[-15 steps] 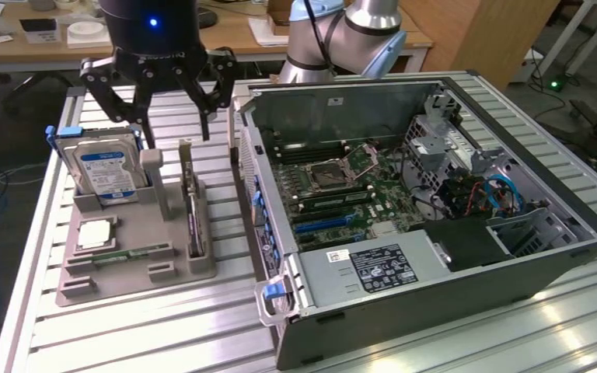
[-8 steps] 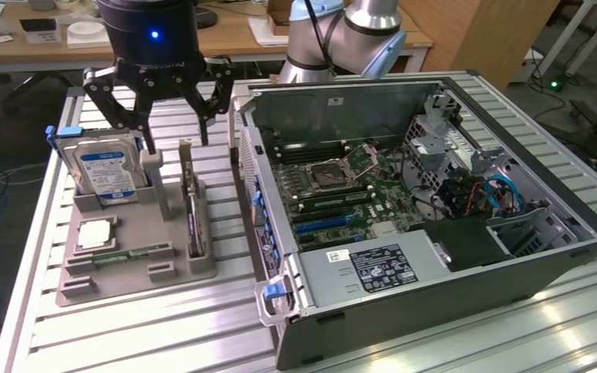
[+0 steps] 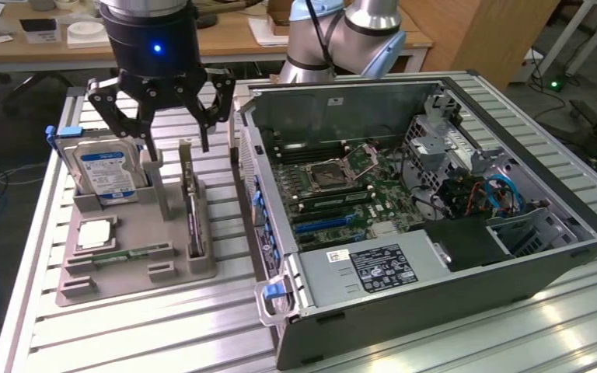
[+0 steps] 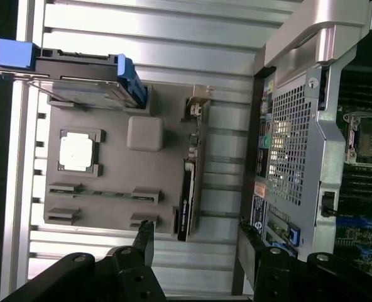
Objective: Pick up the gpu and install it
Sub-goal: 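Pick up the gpu and move the gpu toward the slot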
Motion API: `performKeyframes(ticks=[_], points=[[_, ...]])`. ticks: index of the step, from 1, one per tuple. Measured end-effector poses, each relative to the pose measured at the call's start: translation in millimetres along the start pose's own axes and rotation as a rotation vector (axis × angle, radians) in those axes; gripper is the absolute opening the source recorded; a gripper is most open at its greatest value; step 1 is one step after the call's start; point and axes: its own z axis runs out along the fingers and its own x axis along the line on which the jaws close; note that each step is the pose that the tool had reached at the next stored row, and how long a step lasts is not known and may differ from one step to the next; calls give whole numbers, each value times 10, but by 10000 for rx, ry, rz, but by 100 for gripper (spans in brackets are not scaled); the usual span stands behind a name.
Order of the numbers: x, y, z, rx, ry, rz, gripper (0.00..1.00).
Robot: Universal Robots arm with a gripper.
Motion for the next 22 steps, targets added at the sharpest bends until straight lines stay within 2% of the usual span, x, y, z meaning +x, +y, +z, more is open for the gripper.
performKeyframes(ticks=[22], points=[[5, -10, 227, 0, 0, 0, 65]])
